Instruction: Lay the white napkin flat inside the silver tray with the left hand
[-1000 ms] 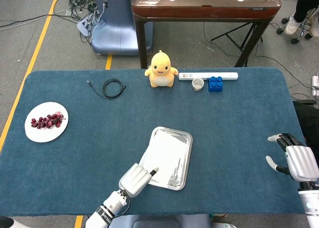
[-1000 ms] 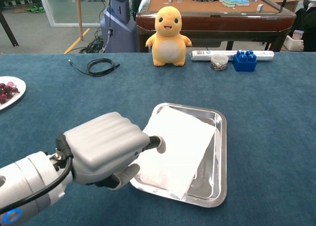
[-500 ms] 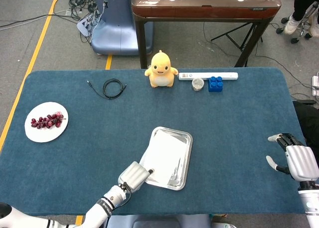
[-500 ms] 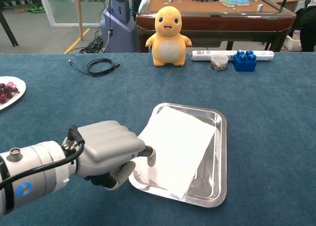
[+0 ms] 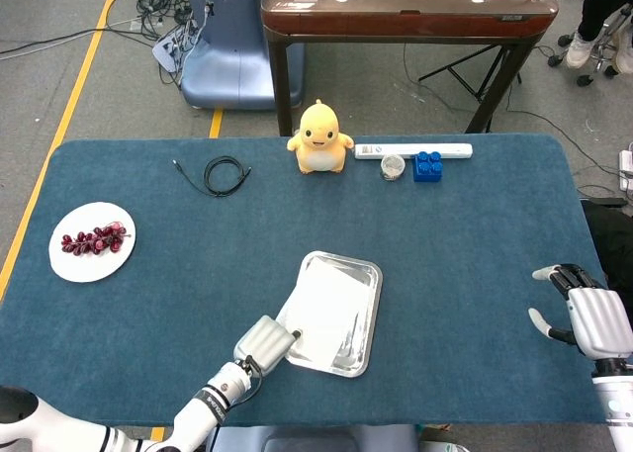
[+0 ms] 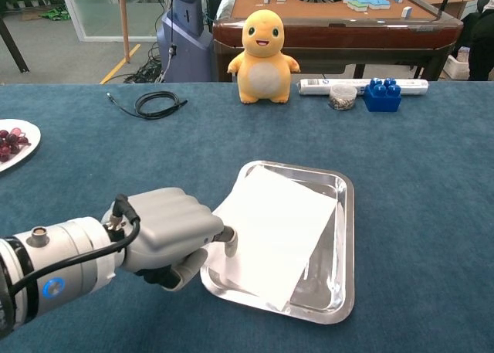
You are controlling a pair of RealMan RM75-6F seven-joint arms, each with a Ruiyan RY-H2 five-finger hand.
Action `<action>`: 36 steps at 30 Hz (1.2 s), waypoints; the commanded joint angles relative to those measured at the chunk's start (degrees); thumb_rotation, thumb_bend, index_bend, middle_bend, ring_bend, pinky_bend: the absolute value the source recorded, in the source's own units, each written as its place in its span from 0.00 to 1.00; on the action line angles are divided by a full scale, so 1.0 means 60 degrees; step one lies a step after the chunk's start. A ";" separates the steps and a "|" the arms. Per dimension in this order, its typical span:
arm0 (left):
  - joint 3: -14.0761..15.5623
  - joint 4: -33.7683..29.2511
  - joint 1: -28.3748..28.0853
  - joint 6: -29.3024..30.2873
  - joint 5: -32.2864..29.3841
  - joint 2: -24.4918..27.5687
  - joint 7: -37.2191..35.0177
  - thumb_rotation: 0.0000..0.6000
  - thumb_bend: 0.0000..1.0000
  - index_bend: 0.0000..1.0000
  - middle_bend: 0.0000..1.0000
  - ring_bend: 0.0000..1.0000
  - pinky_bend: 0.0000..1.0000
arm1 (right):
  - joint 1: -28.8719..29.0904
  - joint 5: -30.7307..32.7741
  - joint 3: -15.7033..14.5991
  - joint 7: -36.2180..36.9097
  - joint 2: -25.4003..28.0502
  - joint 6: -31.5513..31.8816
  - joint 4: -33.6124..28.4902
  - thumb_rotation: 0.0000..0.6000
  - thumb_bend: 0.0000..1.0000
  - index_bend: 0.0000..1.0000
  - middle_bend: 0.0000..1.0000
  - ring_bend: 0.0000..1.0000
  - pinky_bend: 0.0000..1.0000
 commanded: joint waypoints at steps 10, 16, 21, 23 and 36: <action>0.0275 0.0060 -0.0410 0.0239 -0.0306 -0.0333 0.0019 1.00 0.76 0.26 1.00 1.00 1.00 | -0.0005 0.0012 0.0011 0.0043 0.0022 0.0011 0.0002 1.00 0.28 0.33 0.32 0.20 0.38; 0.0348 0.0174 -0.0604 0.0363 -0.0509 -0.0559 0.0073 1.00 0.76 0.26 1.00 1.00 1.00 | -0.0014 0.0019 0.0024 0.0100 0.0049 0.0030 0.0003 1.00 0.28 0.33 0.32 0.20 0.38; 0.0349 0.0262 -0.0714 0.0454 -0.0545 -0.0678 -0.0032 1.00 0.76 0.26 1.00 1.00 1.00 | -0.0013 0.0024 0.0030 0.0120 0.0064 0.0029 -0.0001 1.00 0.28 0.33 0.32 0.20 0.38; 0.0359 0.0297 -0.0743 0.0490 -0.0539 -0.0709 -0.0068 1.00 0.76 0.26 1.00 1.00 1.00 | -0.0009 0.0027 0.0029 0.0118 0.0061 0.0018 0.0002 1.00 0.28 0.33 0.32 0.20 0.38; 0.0397 0.0471 -0.0925 0.0678 -0.0572 -0.0877 -0.0217 1.00 0.76 0.26 1.00 1.00 1.00 | 0.0000 0.0038 0.0026 0.0100 0.0048 -0.0004 0.0007 1.00 0.28 0.33 0.32 0.20 0.38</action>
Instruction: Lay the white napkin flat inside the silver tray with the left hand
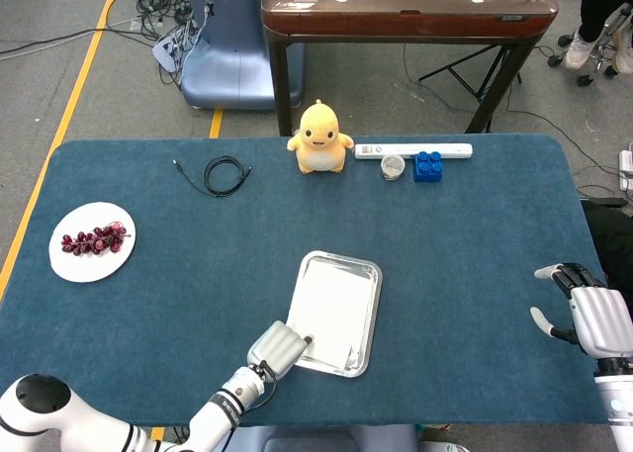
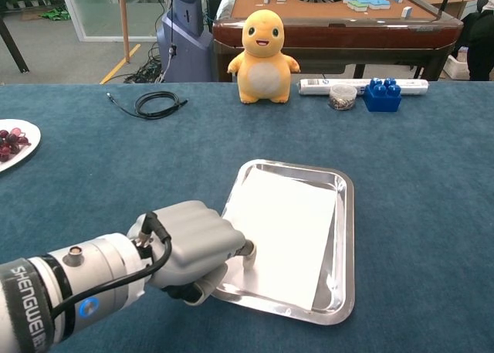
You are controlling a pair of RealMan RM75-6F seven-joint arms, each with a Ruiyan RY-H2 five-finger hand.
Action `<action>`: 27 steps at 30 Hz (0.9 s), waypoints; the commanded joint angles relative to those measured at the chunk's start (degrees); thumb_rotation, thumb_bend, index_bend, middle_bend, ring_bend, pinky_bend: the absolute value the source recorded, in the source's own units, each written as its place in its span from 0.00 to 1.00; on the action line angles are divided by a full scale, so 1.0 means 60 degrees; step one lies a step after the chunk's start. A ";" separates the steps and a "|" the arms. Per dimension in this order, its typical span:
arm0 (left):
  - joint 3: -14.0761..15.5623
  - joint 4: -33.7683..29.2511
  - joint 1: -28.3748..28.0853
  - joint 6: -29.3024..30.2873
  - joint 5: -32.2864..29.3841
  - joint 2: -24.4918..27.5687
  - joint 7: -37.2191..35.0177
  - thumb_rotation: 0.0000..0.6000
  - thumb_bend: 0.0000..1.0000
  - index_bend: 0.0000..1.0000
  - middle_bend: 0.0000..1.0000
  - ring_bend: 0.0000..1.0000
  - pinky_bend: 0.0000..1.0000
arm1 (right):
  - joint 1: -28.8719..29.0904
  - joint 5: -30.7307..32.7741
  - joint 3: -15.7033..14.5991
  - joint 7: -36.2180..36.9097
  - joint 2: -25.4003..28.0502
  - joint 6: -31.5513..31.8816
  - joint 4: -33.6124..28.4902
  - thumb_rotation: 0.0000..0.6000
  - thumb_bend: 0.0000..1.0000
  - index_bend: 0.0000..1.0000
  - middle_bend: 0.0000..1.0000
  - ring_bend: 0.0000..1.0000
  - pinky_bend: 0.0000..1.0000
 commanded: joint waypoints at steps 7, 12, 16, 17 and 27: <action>0.0062 0.0002 -0.0125 0.0068 -0.0058 -0.0132 0.0064 1.00 0.76 0.26 1.00 1.00 1.00 | -0.0005 0.0008 0.0012 0.0029 0.0016 0.0015 -0.0005 1.00 0.28 0.33 0.32 0.20 0.38; 0.0106 0.0008 -0.0195 0.0109 -0.0055 -0.0234 0.0113 1.00 0.76 0.26 1.00 1.00 1.00 | -0.0001 0.0013 0.0013 0.0042 0.0018 0.0004 0.0002 1.00 0.28 0.33 0.32 0.20 0.38; 0.0093 0.0019 -0.0232 0.0130 0.0050 -0.0304 0.0054 1.00 0.76 0.26 1.00 1.00 1.00 | 0.0005 0.0009 0.0006 0.0030 0.0015 -0.0013 0.0001 1.00 0.28 0.33 0.32 0.20 0.38; 0.0096 0.0024 -0.0241 0.0135 0.0076 -0.0318 0.0048 1.00 0.76 0.26 1.00 1.00 1.00 | 0.0006 0.0011 0.0006 0.0026 0.0012 -0.0014 0.0002 1.00 0.28 0.33 0.32 0.20 0.38; 0.0121 0.0216 -0.0290 0.0168 0.0159 -0.0471 -0.0012 1.00 0.76 0.26 1.00 1.00 1.00 | 0.0008 0.0010 0.0006 0.0028 0.0010 -0.0015 0.0002 1.00 0.28 0.33 0.32 0.20 0.38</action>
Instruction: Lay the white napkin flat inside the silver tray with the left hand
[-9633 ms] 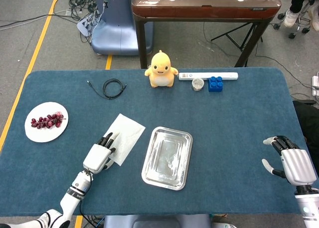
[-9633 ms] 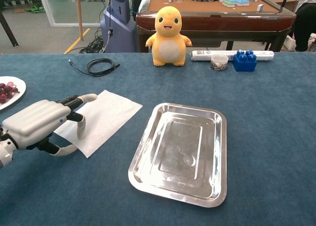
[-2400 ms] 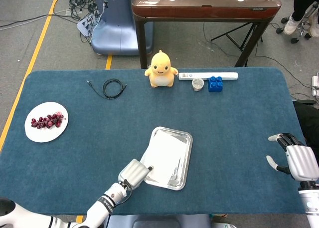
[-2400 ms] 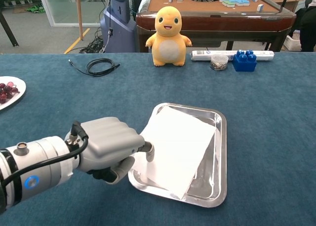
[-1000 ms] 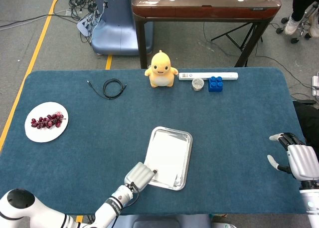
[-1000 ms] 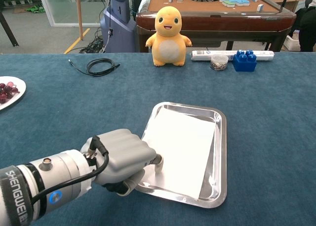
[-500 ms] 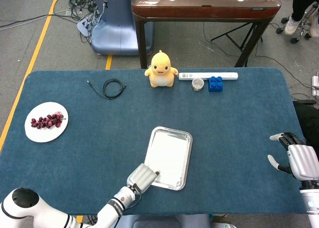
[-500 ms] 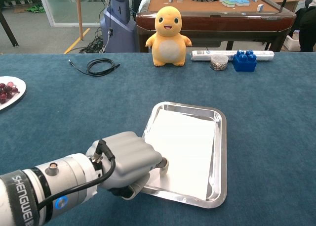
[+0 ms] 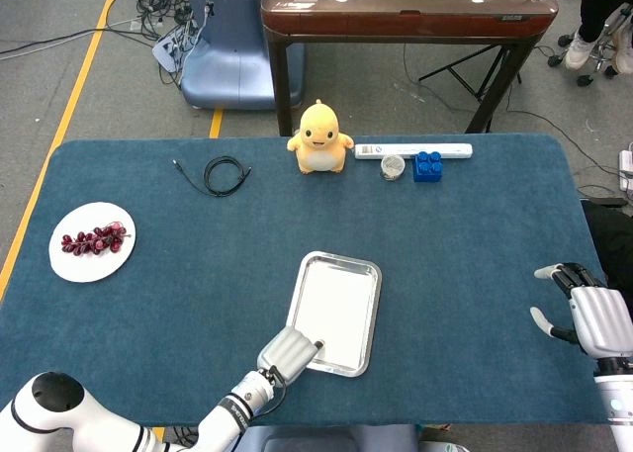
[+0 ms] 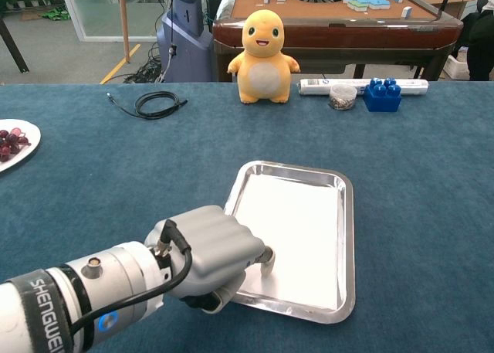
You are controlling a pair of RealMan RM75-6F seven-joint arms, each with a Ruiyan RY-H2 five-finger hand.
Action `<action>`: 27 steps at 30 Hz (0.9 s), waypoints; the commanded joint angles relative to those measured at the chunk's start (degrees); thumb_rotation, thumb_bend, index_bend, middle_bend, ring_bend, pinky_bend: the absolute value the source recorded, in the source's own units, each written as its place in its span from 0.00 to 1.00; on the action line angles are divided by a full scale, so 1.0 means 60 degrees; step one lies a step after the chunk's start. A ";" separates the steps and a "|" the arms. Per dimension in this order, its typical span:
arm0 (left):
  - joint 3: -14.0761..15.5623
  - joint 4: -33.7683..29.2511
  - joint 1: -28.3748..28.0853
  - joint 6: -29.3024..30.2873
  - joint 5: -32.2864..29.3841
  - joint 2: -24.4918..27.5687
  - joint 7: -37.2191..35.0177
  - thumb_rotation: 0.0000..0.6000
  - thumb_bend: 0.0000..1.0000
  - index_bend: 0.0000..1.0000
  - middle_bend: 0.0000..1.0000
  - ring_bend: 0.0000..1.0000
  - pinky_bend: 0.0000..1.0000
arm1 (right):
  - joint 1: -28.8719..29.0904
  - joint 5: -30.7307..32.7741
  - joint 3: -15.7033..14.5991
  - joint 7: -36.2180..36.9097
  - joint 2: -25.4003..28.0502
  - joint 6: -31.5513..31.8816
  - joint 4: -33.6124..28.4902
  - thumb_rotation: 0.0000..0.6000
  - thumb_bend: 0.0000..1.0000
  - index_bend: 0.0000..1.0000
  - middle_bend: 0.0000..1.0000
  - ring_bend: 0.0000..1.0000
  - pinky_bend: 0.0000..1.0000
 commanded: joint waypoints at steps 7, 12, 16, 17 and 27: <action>-0.0005 0.0155 -0.0036 0.0042 0.0028 -0.0110 0.0026 1.00 0.76 0.26 1.00 1.00 1.00 | 0.0003 0.0010 0.0001 0.0000 0.0004 -0.0009 0.0001 1.00 0.28 0.33 0.32 0.20 0.38; 0.0004 0.0074 -0.0036 0.0100 0.0214 -0.0124 -0.0013 1.00 0.76 0.26 1.00 1.00 1.00 | 0.0010 0.0026 0.0002 0.0009 0.0014 -0.0034 -0.0001 1.00 0.28 0.33 0.32 0.20 0.38; 0.0008 -0.0108 -0.0032 0.0182 0.0401 -0.0103 -0.0012 1.00 0.76 0.26 1.00 1.00 1.00 | 0.0009 0.0034 0.0005 0.0006 0.0024 -0.0033 -0.0015 1.00 0.28 0.33 0.32 0.20 0.38; 0.0000 -0.0156 -0.0035 0.0205 0.0431 -0.0093 0.0003 1.00 0.76 0.26 1.00 1.00 1.00 | 0.0007 0.0033 0.0006 0.0006 0.0026 -0.0029 -0.0020 1.00 0.28 0.33 0.32 0.20 0.38; 0.0177 -0.0651 0.0129 0.0586 0.1065 0.0441 -0.0054 1.00 0.75 0.25 1.00 1.00 1.00 | 0.0003 0.0032 0.0001 0.0027 0.0045 -0.0031 -0.0033 1.00 0.28 0.33 0.32 0.20 0.38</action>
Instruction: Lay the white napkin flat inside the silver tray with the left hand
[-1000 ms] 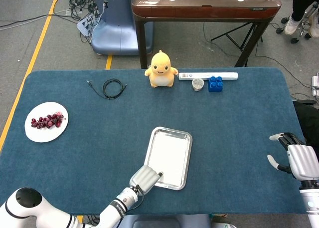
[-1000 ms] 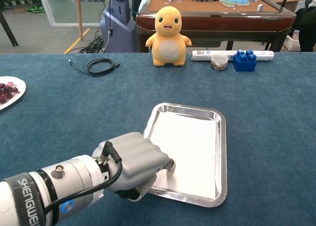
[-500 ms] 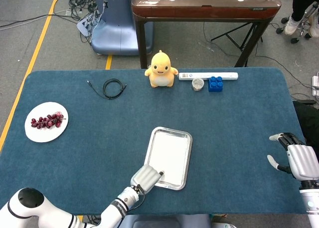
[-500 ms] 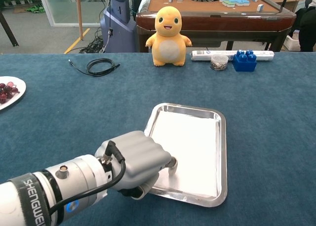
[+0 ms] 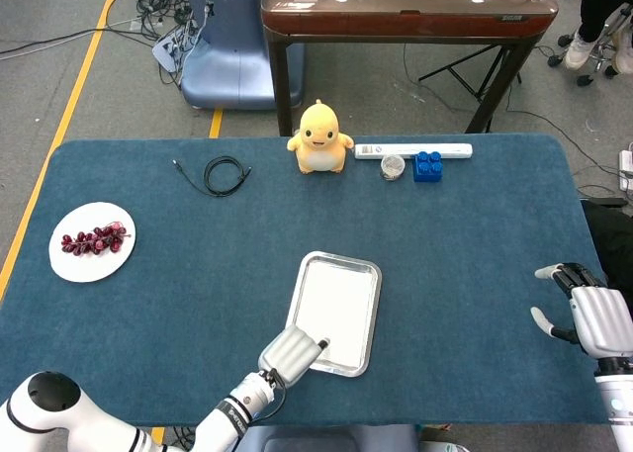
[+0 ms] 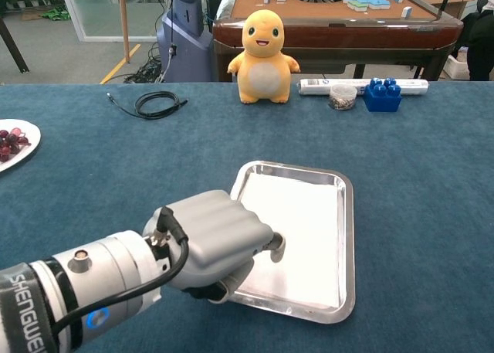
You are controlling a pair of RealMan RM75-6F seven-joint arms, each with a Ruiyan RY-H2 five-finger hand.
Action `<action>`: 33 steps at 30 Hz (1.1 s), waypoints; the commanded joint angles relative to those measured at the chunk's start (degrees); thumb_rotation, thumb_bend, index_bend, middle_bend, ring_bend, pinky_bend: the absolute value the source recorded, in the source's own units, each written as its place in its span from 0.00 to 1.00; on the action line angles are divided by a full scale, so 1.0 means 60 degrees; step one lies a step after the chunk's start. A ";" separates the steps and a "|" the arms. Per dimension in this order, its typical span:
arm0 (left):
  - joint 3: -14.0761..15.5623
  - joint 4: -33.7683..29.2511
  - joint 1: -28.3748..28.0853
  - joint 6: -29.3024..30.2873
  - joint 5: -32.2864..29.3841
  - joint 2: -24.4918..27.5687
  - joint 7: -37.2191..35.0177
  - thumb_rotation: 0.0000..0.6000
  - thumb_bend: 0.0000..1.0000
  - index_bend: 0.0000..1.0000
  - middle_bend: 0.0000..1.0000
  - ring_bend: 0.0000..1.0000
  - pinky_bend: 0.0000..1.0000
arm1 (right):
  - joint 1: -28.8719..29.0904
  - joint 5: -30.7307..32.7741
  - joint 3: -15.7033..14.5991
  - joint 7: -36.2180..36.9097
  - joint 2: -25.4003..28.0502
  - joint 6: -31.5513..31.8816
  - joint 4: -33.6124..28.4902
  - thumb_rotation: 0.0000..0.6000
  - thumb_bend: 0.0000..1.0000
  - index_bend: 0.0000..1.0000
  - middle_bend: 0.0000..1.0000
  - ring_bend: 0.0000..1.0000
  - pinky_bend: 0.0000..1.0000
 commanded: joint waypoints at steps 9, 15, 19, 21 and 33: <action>0.0517 -0.0728 0.0757 0.1000 0.1885 0.1894 -0.0840 1.00 0.69 0.17 0.92 0.83 1.00 | 0.0003 0.0030 0.0003 -0.0039 -0.0014 -0.0015 0.0002 1.00 0.28 0.33 0.32 0.20 0.38; 0.0868 -0.1017 0.1467 0.1583 0.2416 0.3229 -0.1540 1.00 0.65 0.14 0.68 0.69 0.94 | 0.0023 0.0050 -0.0015 -0.0175 -0.0078 -0.0063 0.0010 1.00 0.28 0.33 0.32 0.20 0.38; 0.1166 -0.1266 0.2034 0.1901 0.2734 0.4133 -0.2315 1.00 0.63 0.13 0.51 0.55 0.82 | 0.0047 0.0077 -0.0029 -0.0286 -0.0137 -0.0121 0.0027 1.00 0.28 0.33 0.32 0.20 0.38; 0.1296 -0.1257 0.2318 0.2050 0.3036 0.4555 -0.2800 1.00 0.63 0.13 0.45 0.48 0.76 | 0.0066 0.0104 -0.0042 -0.0359 -0.0177 -0.0173 0.0040 1.00 0.28 0.33 0.32 0.20 0.38; 0.1924 -0.1013 0.4015 0.2802 0.3923 0.6190 -0.4668 1.00 0.60 0.18 0.11 0.13 0.29 | 0.0096 0.0082 -0.0123 -0.0705 -0.0343 -0.0243 0.0034 1.00 0.28 0.33 0.32 0.20 0.38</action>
